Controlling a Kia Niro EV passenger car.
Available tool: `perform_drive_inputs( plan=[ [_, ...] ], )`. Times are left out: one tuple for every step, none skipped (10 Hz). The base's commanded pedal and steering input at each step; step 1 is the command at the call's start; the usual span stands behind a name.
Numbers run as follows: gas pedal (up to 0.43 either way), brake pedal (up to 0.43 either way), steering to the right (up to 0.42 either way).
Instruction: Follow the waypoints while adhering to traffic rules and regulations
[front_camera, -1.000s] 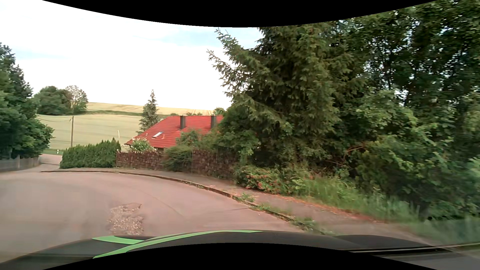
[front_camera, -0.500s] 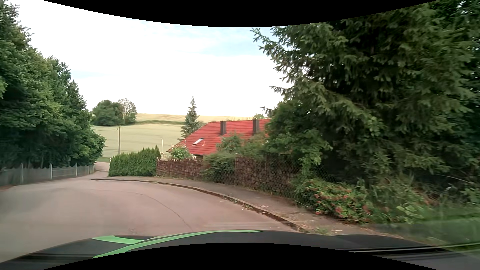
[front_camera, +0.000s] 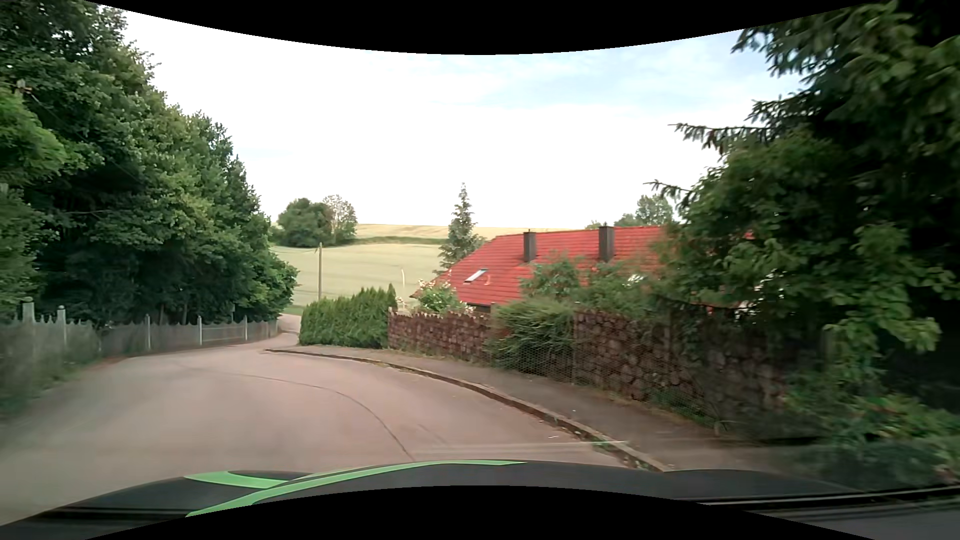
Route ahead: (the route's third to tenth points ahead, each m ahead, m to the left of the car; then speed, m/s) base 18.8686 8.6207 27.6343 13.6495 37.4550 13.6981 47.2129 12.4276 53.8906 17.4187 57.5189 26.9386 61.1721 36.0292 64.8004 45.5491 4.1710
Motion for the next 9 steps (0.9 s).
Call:
perform_drive_inputs(
  plan=[
    [0.000,0.079,-0.341],
    [0.000,0.061,-0.335],
    [0.000,0.055,-0.327],
    [0.000,0.055,-0.318],
    [0.000,0.055,-0.314],
    [0.000,0.049,-0.309],
    [0.000,0.049,-0.302],
    [0.000,0.049,-0.297],
    [0.000,0.049,-0.286]
  ],
)
